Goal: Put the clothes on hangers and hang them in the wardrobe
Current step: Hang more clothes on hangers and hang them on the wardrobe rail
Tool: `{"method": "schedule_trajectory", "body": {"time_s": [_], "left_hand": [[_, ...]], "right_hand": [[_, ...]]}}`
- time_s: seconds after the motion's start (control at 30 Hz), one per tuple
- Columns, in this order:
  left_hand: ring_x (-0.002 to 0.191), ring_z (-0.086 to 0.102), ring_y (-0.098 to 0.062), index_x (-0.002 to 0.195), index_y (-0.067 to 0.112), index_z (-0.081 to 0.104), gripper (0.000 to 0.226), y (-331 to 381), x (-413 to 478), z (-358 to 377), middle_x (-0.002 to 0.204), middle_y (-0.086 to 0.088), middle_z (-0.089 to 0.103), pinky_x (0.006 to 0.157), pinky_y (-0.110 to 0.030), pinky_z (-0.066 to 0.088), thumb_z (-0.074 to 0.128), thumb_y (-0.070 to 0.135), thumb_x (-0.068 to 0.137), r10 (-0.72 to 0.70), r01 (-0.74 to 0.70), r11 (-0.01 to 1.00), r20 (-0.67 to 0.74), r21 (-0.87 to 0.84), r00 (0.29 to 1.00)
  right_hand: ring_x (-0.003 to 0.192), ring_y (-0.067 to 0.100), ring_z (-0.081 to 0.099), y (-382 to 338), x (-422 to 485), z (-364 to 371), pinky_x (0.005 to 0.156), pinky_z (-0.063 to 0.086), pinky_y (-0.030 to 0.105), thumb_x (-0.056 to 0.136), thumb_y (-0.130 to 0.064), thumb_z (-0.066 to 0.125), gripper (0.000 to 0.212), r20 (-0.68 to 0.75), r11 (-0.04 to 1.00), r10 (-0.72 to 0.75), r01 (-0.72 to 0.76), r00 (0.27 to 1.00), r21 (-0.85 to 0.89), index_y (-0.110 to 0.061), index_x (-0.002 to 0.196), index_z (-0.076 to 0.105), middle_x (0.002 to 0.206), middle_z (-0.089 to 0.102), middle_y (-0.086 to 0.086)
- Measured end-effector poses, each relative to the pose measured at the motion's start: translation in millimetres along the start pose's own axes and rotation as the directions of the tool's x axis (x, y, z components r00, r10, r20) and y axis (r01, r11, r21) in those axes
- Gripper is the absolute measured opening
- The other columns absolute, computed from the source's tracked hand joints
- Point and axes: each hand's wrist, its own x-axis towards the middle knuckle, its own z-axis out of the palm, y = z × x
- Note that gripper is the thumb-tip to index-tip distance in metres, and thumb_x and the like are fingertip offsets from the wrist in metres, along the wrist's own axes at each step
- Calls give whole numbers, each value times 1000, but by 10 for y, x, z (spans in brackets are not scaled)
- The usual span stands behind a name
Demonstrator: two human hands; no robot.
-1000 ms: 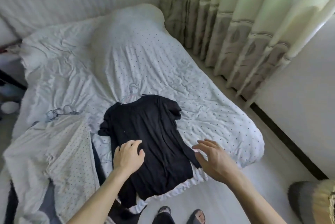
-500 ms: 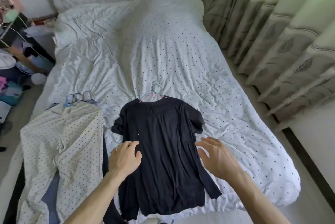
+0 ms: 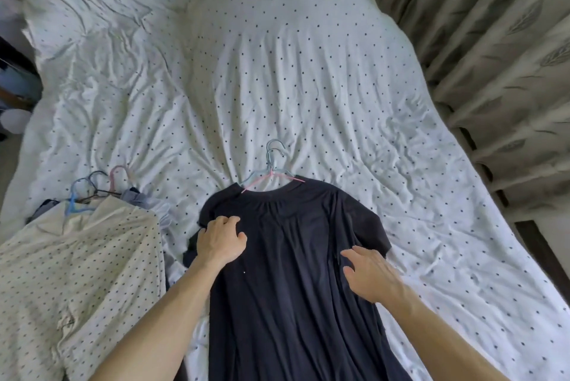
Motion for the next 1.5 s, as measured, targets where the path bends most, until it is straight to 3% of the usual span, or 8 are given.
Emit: {"method": "schedule_trajectory", "body": {"time_s": [0.17, 0.43, 0.53, 0.63, 0.93, 1.1, 1.27, 1.5], "left_hand": [[143, 32, -29, 155, 22, 27, 65, -189, 789, 105, 160, -8, 25, 112, -47, 36, 47, 39, 96, -86, 87, 995, 20, -45, 996], [129, 46, -32, 148, 18, 35, 57, -427, 1487, 430, 142, -11, 47, 102, -46, 45, 50, 39, 97, -89, 92, 995, 78, -39, 993], [111, 56, -34, 131, 16, 49, 42, -420, 1432, 497, 118, -11, 60, 87, -46, 50, 46, 43, 99, -55, 55, 998, -13, 7, 998], [96, 60, -30, 110, 14, 56, 31, -333, 1193, 515, 101, -7, 62, 70, -39, 46, 46, 41, 99, -85, 68, 980, -85, -189, 993], [63, 57, -14, 71, 22, 47, 29, 316, -381, 260, 63, 6, 59, 59, -33, 44, 55, 39, 94, -137, 61, 877, -126, -476, 983], [65, 53, -22, 68, 16, 41, 38, 969, -1289, 235, 61, 1, 54, 63, -36, 44, 51, 43, 94, 46, -91, 915, -124, -392, 991], [75, 63, -29, 77, 20, 44, 36, 1654, -2219, 353, 77, -5, 67, 60, -34, 40, 48, 50, 96, 286, -313, 903, -133, -293, 949], [94, 65, -33, 94, 18, 51, 24, 2410, -3315, 715, 96, -9, 71, 64, -33, 35, 50, 42, 95, 657, -654, 745, -25, -132, 754]], "right_hand": [[151, 30, 9, 50, 607, 612, 118, 27, 45, 101, -48, 36, 65, 182, 992, 100, -84, 978, -94, -37, 158, 6, 167, -7, 2], [151, 33, -12, 103, 911, 1187, 111, 29, 61, 100, -51, 40, 75, 264, 973, 148, -92, 953, -212, -40, 155, -9, 157, -37, 3], [152, 31, -9, 137, 867, 1136, 115, 26, 57, 100, -53, 38, 70, 268, 977, 128, -76, 955, -199, -40, 156, -3, 160, -33, 0], [153, 29, -1, 157, 717, 1048, 119, 22, 50, 100, -54, 36, 65, 241, 987, 106, -72, 965, -144, -37, 157, 9, 164, -20, 1], [148, 18, 24, -119, -308, 685, 118, 25, 32, 98, -59, 40, 63, 47, 938, 102, -112, 994, 327, -26, 152, 34, 162, 23, -3], [130, 15, 49, -243, -957, 295, 106, 39, 29, 98, -54, 47, 53, -53, 847, 138, -90, 989, 523, -24, 140, 49, 136, 55, -7], [79, 13, 64, -114, -1619, 117, 82, 50, 38, 97, -57, 44, 43, -103, 694, 221, -82, 970, 715, -21, 82, 64, 75, 67, -8], [61, 11, 53, 582, -2872, 392, 58, 40, 28, 98, -31, 54, 35, -310, 599, 456, -30, 834, 801, -9, 70, 55, 65, 61, -1]]}}
